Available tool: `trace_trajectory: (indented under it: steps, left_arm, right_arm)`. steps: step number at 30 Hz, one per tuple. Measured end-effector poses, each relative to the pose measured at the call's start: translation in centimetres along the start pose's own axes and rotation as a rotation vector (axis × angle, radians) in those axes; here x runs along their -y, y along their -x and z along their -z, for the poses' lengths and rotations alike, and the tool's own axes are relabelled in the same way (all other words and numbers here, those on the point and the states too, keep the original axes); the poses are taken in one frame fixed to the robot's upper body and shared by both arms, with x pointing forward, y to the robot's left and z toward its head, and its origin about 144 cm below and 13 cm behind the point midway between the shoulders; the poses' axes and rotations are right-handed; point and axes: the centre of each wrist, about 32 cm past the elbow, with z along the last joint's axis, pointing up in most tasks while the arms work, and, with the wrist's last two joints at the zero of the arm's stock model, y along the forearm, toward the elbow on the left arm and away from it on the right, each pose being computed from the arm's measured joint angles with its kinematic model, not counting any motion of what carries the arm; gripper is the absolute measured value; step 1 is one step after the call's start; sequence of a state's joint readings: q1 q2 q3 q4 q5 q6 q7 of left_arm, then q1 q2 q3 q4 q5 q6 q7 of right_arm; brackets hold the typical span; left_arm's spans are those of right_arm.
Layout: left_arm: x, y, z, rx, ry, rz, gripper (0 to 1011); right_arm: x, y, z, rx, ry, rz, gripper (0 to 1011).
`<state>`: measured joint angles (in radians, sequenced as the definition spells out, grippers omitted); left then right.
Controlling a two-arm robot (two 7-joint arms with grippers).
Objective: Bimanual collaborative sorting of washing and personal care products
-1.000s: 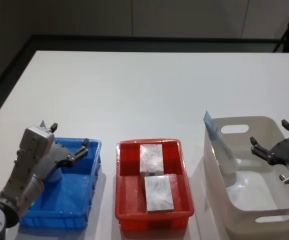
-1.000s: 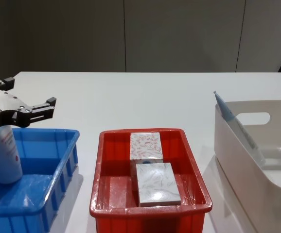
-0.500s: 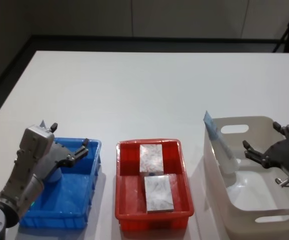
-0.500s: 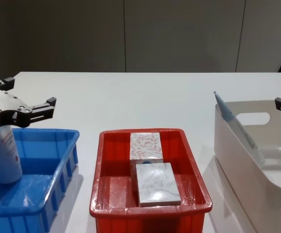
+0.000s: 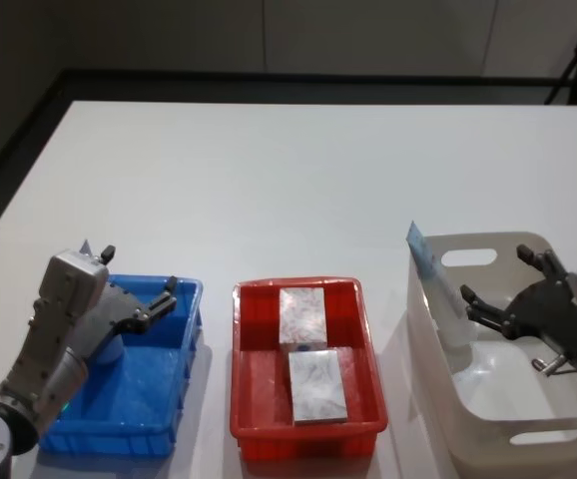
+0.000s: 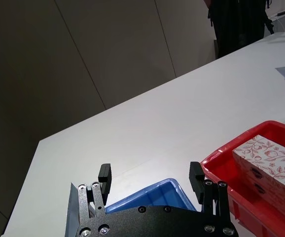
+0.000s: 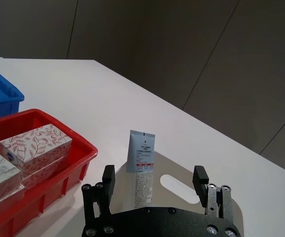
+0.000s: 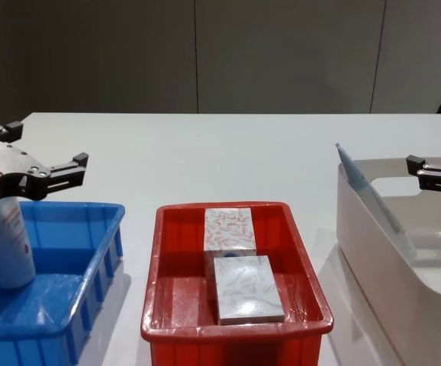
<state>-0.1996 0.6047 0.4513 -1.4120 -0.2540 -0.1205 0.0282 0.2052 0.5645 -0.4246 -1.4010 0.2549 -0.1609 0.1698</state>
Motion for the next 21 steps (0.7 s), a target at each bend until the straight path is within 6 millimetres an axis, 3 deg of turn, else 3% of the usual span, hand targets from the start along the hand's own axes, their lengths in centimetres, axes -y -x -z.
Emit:
trace_trajectory:
  steps: [21]
  left_arm:
    - [0.0, 0.0, 0.0, 0.000, 0.000, 0.000, 1002]
  right_arm:
    - [-1.1, 1.0, -0.6, -0.016, -0.017, -0.087, 1001]
